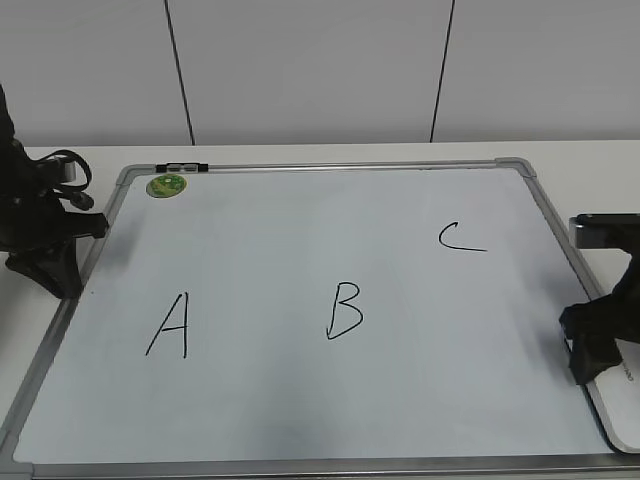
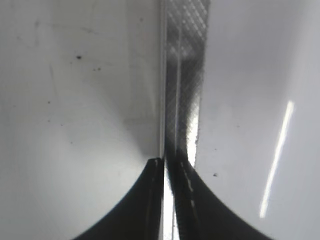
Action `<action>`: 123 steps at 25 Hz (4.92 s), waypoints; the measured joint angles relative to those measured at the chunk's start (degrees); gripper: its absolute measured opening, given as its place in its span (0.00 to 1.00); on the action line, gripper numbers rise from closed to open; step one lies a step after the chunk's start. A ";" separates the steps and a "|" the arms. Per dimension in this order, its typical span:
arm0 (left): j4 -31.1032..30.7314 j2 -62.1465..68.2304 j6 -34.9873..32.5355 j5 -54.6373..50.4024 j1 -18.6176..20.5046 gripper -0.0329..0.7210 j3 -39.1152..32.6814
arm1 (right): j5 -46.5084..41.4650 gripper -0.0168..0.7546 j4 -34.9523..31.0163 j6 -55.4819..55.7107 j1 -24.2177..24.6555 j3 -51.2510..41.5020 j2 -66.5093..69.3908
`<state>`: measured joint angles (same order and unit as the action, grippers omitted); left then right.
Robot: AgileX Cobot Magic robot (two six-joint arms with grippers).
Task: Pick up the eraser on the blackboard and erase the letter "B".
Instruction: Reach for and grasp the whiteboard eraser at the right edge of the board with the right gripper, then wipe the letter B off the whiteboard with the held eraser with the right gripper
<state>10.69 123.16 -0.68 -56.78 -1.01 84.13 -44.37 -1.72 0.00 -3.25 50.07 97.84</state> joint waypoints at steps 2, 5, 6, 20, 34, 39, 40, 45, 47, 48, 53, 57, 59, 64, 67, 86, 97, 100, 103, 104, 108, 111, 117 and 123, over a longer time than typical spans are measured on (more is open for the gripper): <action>0.00 0.00 0.00 0.00 0.00 0.13 0.00 | 0.00 0.75 0.37 0.00 0.00 0.00 0.00; 0.11 0.00 0.00 0.00 0.00 0.13 0.00 | 0.00 0.72 0.60 0.30 0.00 0.00 0.00; 0.11 0.00 0.00 0.00 0.00 0.13 0.00 | 0.00 0.71 0.64 0.30 0.00 0.00 0.00; 0.43 0.00 0.00 0.00 0.00 0.15 0.00 | -6.50 0.71 -4.27 0.00 0.00 6.35 0.32; 0.43 0.00 0.00 0.00 0.00 0.16 0.00 | -22.71 0.71 -2.85 -0.36 -13.61 37.33 14.28; 0.43 0.00 0.00 0.10 0.00 0.16 0.00 | -24.74 0.71 -0.82 0.42 -18.40 46.72 21.02; 0.43 0.00 0.00 0.07 0.00 0.16 0.00 | -24.74 0.71 -0.73 0.44 -19.06 48.23 22.35; 0.52 0.00 0.00 0.07 0.00 0.16 0.00 | -25.06 0.71 -0.69 0.78 -22.03 52.66 27.41; 0.52 0.00 0.00 0.07 0.00 0.17 0.00 | -25.06 0.71 -0.31 0.78 -22.96 53.90 29.18; 0.52 0.00 0.00 0.07 0.00 0.17 0.00 | -25.06 0.71 -0.02 0.89 -23.54 54.28 29.95; 0.52 0.00 0.00 0.13 0.00 0.17 0.00 | -25.47 0.71 0.74 1.38 -25.71 56.43 32.99; 0.55 0.00 0.00 0.26 0.00 0.17 0.00 | -26.31 0.71 1.07 1.50 -25.85 57.28 33.98; 0.55 0.10 0.00 0.26 0.00 0.18 0.00 | -26.58 0.71 1.07 1.64 -25.89 57.48 34.11; 0.55 0.10 0.00 0.26 0.00 0.18 0.00 | -26.97 0.71 1.72 2.00 -26.76 57.80 34.30; 0.55 0.10 0.00 0.26 0.00 0.18 0.00 | -26.97 0.71 2.65 2.05 -27.95 57.80 34.30; 0.78 0.10 -0.04 0.26 0.00 0.18 0.00 | -26.75 0.71 0.50 1.59 -36.22 61.84 36.45; 0.78 0.10 -0.04 0.26 0.00 0.18 0.00 | -26.87 0.71 1.42 2.89 -35.63 61.88 36.47; 0.67 0.10 -0.04 0.26 0.00 0.18 0.00 | -26.96 0.71 1.09 2.89 -35.41 61.88 36.47; 0.34 0.10 -0.04 0.26 0.00 0.18 0.00 | -26.96 0.71 0.64 2.89 -35.07 61.88 36.47; 0.32 0.10 -0.04 0.26 0.00 0.18 0.00 | -26.96 0.71 0.51 3.05 -34.77 61.88 36.47; 0.12 0.10 -0.04 0.26 0.00 0.18 0.00 | -26.75 0.71 0.13 3.66 -33.11 61.97 36.47; -0.01 0.10 -0.04 0.26 0.00 0.19 0.00 | -26.63 0.71 0.13 4.01 -31.40 62.00 36.47; -0.12 0.10 -0.04 0.26 0.00 0.20 0.00 | -26.40 0.71 0.03 4.43 -28.05 62.24 36.47; -0.22 0.10 -0.04 0.26 0.00 0.20 0.00 | -26.28 0.71 -0.09 4.96 -24.32 62.27 36.47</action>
<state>10.47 123.26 -0.72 -56.52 -1.01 84.13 -70.65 -1.81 4.96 -27.58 112.34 134.31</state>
